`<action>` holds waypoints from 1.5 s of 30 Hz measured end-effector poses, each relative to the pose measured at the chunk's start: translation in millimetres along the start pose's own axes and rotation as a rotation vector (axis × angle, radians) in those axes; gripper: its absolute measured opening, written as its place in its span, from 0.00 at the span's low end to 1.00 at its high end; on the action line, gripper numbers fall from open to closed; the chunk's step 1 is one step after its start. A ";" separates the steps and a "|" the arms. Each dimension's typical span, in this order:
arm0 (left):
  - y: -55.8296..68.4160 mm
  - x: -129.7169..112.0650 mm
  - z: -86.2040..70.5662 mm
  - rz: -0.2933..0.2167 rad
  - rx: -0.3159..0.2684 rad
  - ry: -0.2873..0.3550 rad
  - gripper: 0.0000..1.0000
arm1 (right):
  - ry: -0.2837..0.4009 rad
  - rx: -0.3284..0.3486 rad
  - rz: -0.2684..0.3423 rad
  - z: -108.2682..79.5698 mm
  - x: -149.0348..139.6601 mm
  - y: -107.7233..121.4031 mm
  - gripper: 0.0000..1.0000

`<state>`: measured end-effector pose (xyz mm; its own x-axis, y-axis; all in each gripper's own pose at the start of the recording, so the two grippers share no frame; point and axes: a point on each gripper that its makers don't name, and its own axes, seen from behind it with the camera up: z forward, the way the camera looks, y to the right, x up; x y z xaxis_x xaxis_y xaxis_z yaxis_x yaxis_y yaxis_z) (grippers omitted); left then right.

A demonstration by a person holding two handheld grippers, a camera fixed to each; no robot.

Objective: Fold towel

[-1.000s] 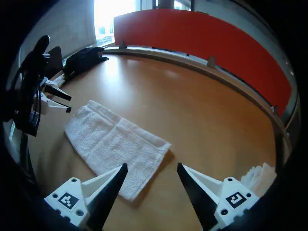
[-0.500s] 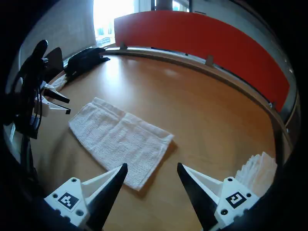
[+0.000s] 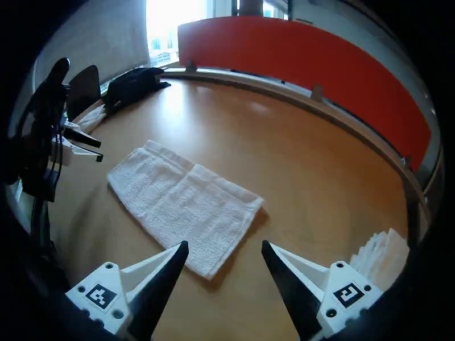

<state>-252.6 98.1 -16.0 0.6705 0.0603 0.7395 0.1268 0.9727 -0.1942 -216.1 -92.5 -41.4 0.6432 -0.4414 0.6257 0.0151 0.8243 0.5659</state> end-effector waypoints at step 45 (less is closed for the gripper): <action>-42.7 -65.5 -57.3 -0.080 0.115 -0.035 0.96 | -0.134 0.115 -0.104 16.7 -59.4 -18.5 0.61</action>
<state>-260.1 39.8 -93.1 0.6358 -0.0123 0.7718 0.0925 0.9939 -0.0604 -267.4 -87.4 -80.0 0.5348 -0.5717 0.6222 -0.0163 0.7292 0.6841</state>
